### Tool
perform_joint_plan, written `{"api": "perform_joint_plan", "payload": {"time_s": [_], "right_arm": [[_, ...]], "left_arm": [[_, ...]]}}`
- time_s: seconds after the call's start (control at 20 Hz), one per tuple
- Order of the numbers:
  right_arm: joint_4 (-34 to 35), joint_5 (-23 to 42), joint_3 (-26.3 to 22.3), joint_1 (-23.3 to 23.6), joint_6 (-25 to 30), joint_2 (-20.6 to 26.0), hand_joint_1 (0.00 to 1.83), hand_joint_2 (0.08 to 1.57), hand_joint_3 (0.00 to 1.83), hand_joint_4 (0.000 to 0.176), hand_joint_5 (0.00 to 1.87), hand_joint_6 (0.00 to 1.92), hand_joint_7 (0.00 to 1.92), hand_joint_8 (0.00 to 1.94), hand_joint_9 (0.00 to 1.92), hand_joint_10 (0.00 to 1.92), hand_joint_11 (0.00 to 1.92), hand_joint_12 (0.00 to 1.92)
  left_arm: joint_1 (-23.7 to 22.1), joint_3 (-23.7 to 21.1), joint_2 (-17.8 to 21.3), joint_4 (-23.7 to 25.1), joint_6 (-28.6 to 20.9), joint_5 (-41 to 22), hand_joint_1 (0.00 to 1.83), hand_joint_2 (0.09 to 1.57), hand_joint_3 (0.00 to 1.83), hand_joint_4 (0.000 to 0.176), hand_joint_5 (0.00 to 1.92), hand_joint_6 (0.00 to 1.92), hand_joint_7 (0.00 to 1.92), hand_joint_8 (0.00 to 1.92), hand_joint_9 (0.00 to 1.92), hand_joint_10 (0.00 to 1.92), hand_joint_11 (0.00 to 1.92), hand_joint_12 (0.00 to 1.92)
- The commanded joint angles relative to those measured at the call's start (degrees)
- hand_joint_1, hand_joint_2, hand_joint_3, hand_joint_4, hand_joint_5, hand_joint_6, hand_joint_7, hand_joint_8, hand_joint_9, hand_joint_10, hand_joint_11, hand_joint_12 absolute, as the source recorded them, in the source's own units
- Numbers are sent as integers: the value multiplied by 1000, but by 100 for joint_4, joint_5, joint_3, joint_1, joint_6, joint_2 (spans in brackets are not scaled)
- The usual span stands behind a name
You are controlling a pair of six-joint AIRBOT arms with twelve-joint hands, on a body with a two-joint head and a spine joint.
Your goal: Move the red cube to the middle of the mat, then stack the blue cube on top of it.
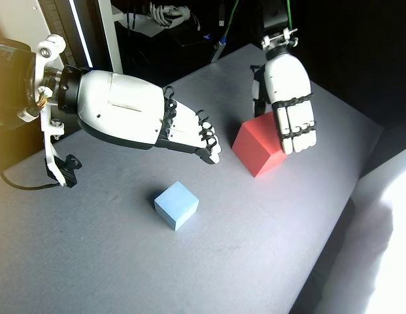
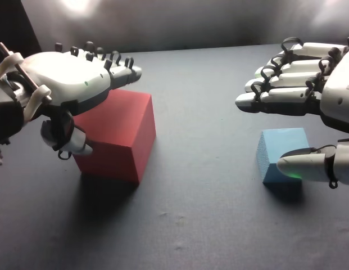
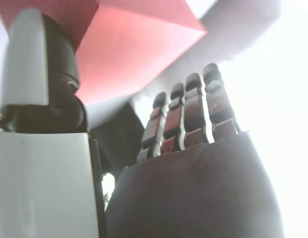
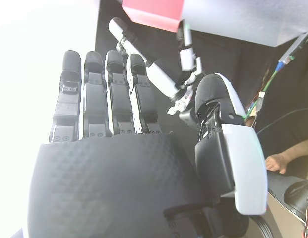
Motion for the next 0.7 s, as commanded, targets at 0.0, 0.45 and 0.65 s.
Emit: {"api": "perform_joint_plan", "payload": {"time_s": [0.0,0.45,0.65], "right_arm": [[86,645,-8,107,11,48,107,1301,0,0,262,1,244,0,218,1,0,522],[86,645,-9,108,11,48,55,1291,0,0,287,3,278,3,254,6,0,615],[86,645,-9,108,11,48,74,1286,0,0,276,0,277,1,270,4,0,680]], "left_arm": [[-77,34,38,112,39,-253,1323,991,0,0,225,8,277,8,268,10,0,698],[-14,205,-108,-158,330,61,1400,998,4,0,25,0,21,0,35,0,0,220],[142,215,-154,-149,332,71,1403,987,0,0,50,5,36,5,35,5,0,236]]}}
